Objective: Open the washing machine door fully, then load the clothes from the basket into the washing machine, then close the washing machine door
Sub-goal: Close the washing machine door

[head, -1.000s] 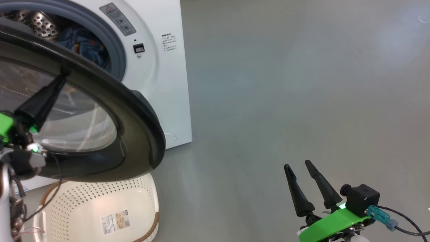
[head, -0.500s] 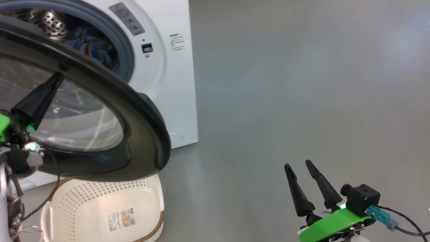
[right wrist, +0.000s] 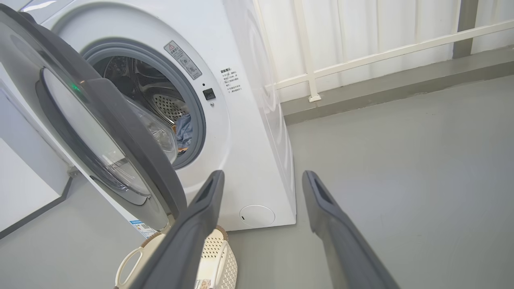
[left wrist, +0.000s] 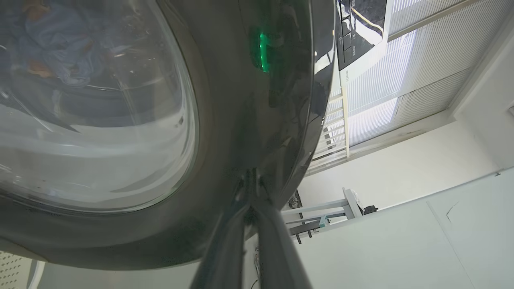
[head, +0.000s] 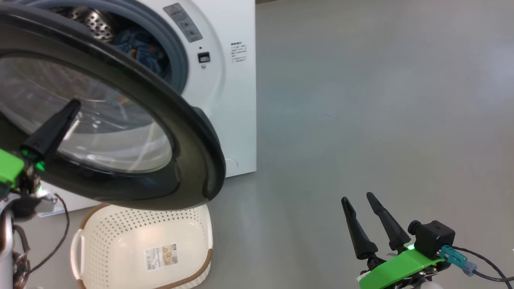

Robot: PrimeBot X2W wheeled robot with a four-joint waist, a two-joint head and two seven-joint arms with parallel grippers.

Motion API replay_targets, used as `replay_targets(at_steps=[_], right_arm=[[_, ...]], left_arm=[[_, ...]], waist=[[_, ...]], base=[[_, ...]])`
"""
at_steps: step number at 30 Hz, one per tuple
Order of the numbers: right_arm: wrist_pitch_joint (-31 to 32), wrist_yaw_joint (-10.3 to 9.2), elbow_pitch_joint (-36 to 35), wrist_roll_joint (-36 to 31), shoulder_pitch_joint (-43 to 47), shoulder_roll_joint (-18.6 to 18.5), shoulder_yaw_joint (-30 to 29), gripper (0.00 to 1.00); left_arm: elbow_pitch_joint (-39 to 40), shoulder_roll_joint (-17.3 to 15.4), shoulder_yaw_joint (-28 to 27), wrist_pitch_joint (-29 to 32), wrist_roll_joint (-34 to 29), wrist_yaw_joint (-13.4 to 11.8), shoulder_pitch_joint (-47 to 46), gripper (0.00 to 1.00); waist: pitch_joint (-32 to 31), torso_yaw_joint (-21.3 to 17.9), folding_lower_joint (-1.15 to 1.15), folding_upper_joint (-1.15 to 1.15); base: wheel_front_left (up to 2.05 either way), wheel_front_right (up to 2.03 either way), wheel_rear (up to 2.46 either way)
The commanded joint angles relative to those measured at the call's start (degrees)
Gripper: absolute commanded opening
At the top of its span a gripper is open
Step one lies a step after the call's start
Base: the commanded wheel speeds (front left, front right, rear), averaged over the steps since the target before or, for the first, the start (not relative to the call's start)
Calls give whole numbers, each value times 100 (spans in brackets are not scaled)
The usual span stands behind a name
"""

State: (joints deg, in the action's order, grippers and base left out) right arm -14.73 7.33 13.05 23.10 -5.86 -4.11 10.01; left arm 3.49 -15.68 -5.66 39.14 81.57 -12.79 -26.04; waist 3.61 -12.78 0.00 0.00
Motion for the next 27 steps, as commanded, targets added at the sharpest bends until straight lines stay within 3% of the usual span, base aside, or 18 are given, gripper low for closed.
replay_targets(at_steps=[1,3,5,15,20,27], right_arm=[[-27,16,-125,-36,-125,-53,96,100],[-27,16,-119,-31,-119,-72,93,100],[-27,16,-110,-28,-124,-86,102,100],[-27,16,-79,12,-156,-125,108,100],[-27,16,-72,32,-118,-138,95,100],[-27,16,-81,56,-97,-180,75,100]], left_arm=[[186,-269,-224,-50,-76,78,-55,48],[225,-348,-203,-105,-216,189,69,76],[254,-393,-188,-179,-334,329,196,99],[435,-728,76,-1075,-1611,1513,1061,100],[398,-727,120,-1788,-2264,1785,1523,100],[360,-658,139,-2621,-2813,1919,1964,100]], waist=[[-26,69,0,0],[-44,137,0,0],[-64,193,0,0],[-161,403,0,0],[-220,472,0,0],[-248,552,0,0]], base=[[0,0,0],[0,0,0],[0,0,0],[0,0,0],[0,0,0],[0,0,0]])
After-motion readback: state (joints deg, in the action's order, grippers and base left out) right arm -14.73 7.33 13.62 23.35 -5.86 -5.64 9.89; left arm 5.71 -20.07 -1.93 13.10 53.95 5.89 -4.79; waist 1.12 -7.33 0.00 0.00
